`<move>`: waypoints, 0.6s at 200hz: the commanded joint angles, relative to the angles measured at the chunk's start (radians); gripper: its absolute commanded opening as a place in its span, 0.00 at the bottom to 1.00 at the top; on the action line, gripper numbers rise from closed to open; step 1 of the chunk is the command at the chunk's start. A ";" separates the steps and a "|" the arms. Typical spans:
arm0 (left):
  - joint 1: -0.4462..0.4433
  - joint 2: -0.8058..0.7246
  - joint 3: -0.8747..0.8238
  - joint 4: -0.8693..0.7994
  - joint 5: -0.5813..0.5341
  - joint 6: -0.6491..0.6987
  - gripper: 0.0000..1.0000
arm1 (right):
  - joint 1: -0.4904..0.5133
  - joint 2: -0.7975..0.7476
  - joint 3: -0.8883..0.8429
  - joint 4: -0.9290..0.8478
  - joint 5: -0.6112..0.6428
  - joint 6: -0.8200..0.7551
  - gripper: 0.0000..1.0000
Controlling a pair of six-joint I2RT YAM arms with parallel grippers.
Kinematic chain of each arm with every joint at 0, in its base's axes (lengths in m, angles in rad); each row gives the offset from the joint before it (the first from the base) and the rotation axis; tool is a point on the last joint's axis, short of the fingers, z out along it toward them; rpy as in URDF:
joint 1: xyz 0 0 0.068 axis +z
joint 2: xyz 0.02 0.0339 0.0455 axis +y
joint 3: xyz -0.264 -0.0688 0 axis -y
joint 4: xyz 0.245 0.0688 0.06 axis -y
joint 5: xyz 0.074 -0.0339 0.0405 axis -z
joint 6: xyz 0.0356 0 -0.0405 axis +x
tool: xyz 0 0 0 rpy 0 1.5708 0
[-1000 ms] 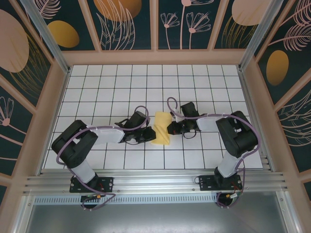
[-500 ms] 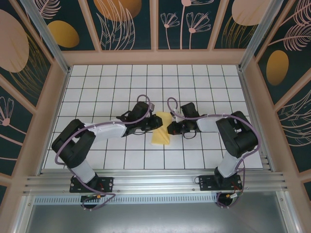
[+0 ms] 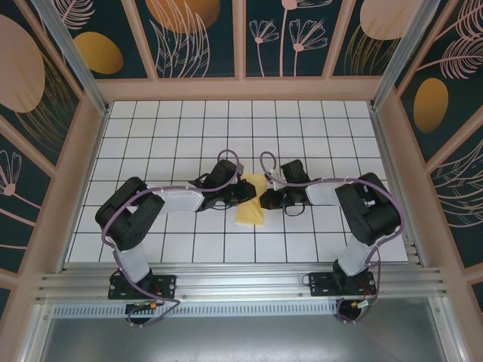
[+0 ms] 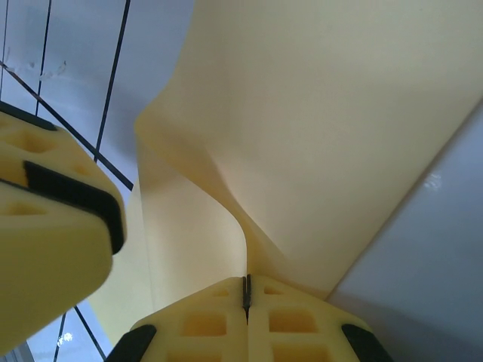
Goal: Fold a paper plane with a square sheet of paper (pick it up from the middle)
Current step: Fold the triangle a second time at the center of the table.
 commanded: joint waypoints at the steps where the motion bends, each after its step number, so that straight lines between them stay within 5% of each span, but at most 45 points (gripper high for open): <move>1: 0.001 0.016 -0.034 0.051 0.027 -0.018 0.19 | 0.009 0.017 -0.031 -0.028 0.066 0.005 0.00; 120: 0.000 0.071 -0.071 0.054 0.033 -0.015 0.19 | 0.009 0.021 -0.024 -0.035 0.067 0.005 0.00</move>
